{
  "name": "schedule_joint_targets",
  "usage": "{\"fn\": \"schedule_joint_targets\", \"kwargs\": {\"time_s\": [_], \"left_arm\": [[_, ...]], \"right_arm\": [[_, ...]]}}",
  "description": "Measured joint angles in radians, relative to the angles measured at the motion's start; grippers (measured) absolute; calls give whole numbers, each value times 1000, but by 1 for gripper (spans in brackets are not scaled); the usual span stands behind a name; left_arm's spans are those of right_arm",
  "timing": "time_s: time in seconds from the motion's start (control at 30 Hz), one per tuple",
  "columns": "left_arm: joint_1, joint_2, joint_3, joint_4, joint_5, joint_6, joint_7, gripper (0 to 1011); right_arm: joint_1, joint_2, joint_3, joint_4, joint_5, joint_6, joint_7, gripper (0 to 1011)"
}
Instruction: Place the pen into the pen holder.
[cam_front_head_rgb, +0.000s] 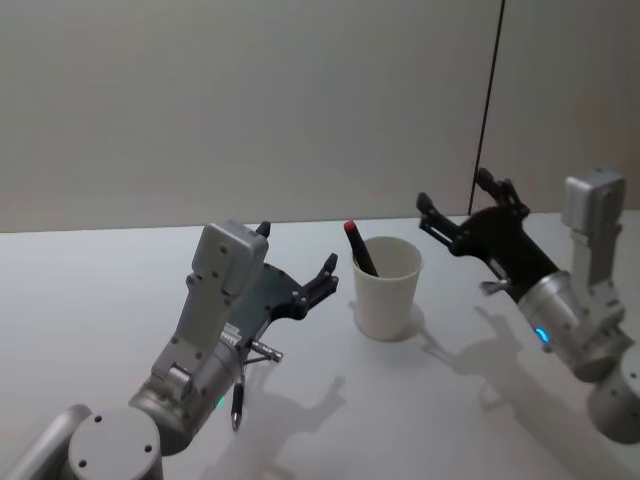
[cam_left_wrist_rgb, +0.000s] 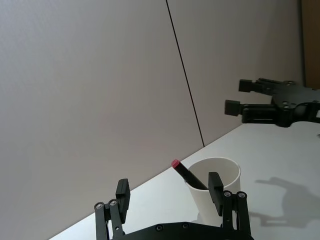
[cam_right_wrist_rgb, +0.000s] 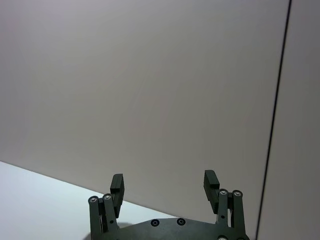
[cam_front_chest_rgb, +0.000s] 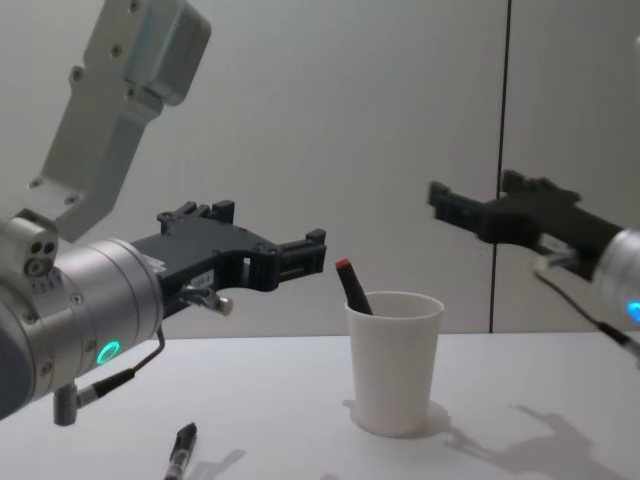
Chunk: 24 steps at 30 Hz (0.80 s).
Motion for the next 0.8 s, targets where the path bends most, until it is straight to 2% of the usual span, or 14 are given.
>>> {"fn": "schedule_joint_targets", "kwargs": {"time_s": [0.23, 0.6, 0.63, 0.8], "left_arm": [[0, 0, 0, 0, 0, 0, 0, 1003], [0, 0, 0, 0, 0, 0, 0, 1003], [0, 0, 0, 0, 0, 0, 0, 1003], [0, 0, 0, 0, 0, 0, 0, 1003]], "right_arm": [[-93, 65, 29, -145, 10, 91, -38, 1001], [-202, 139, 61, -293, 30, 192, -84, 1001], [-229, 156, 69, -326, 36, 212, -94, 1001], [-275, 186, 81, -381, 48, 249, -112, 1001]]}}
